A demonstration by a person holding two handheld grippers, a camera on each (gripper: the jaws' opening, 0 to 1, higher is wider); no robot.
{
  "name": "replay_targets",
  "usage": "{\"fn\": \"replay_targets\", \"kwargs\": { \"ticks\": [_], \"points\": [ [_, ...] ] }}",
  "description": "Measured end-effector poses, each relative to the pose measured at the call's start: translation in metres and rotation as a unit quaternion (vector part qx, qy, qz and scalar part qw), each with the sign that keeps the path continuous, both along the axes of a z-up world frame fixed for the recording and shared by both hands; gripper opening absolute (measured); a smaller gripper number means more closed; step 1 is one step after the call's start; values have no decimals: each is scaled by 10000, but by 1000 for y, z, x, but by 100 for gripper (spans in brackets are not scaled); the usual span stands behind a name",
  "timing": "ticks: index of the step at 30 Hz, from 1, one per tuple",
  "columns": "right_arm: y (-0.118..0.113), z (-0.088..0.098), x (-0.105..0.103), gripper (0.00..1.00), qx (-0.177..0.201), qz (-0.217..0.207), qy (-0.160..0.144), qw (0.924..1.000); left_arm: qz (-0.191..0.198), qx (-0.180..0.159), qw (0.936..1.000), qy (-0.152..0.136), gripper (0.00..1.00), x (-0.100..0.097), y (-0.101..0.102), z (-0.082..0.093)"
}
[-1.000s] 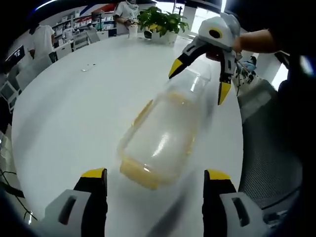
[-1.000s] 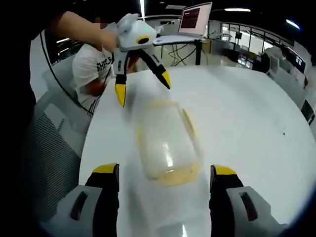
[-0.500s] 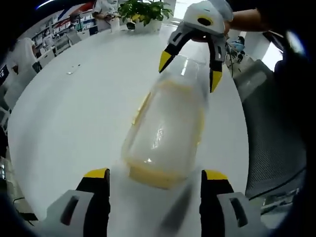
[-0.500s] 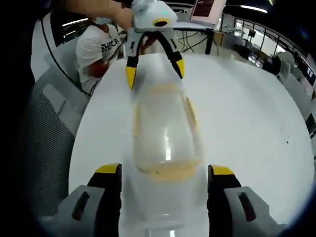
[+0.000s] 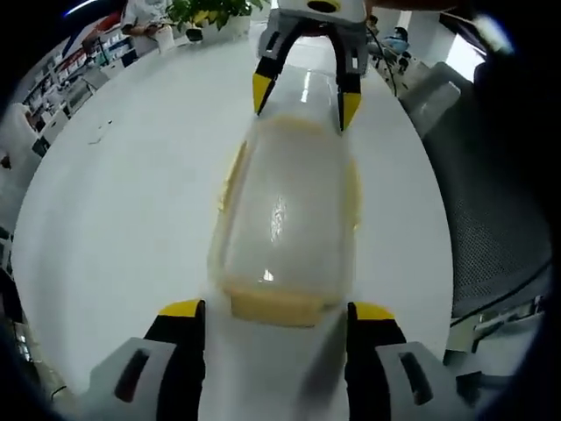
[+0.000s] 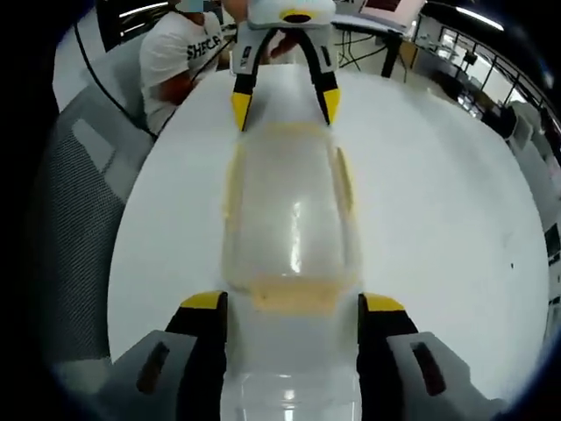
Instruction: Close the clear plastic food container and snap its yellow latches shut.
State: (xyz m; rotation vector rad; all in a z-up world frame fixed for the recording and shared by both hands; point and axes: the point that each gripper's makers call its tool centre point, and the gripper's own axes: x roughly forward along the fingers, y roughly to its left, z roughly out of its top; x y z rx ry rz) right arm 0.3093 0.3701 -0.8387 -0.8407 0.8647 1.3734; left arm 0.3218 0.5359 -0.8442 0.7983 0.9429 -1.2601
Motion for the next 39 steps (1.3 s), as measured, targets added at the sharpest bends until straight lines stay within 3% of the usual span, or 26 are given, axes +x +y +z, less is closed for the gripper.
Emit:
{"fn": "replay_targets", "kwargs": {
  "ticks": [12, 17, 19, 27, 31, 39],
  "points": [
    [-1, -5, 2, 49, -194, 53, 45, 9998, -386, 145, 9991, -98, 52, 3, -1, -3],
    [0, -9, 0, 42, -293, 9, 187, 9994, -444, 148, 9988, -110, 42, 7, -2, -2],
    [1, -8, 1, 40, -318, 50, 121, 9994, -478, 175, 9987, -87, 34, 7, -1, -1],
    [2, -10, 2, 38, -610, 233, -28, 9979, -553, 159, 9982, -189, 34, 5, -3, -1],
    [5, -12, 3, 39, -845, 279, -44, 9960, -867, 97, 9959, -237, 34, -1, -5, -1],
    [1, -11, 4, 40, -927, 334, -30, 9951, -735, 361, 9965, -175, 35, 2, -6, -3]
  ]
}}
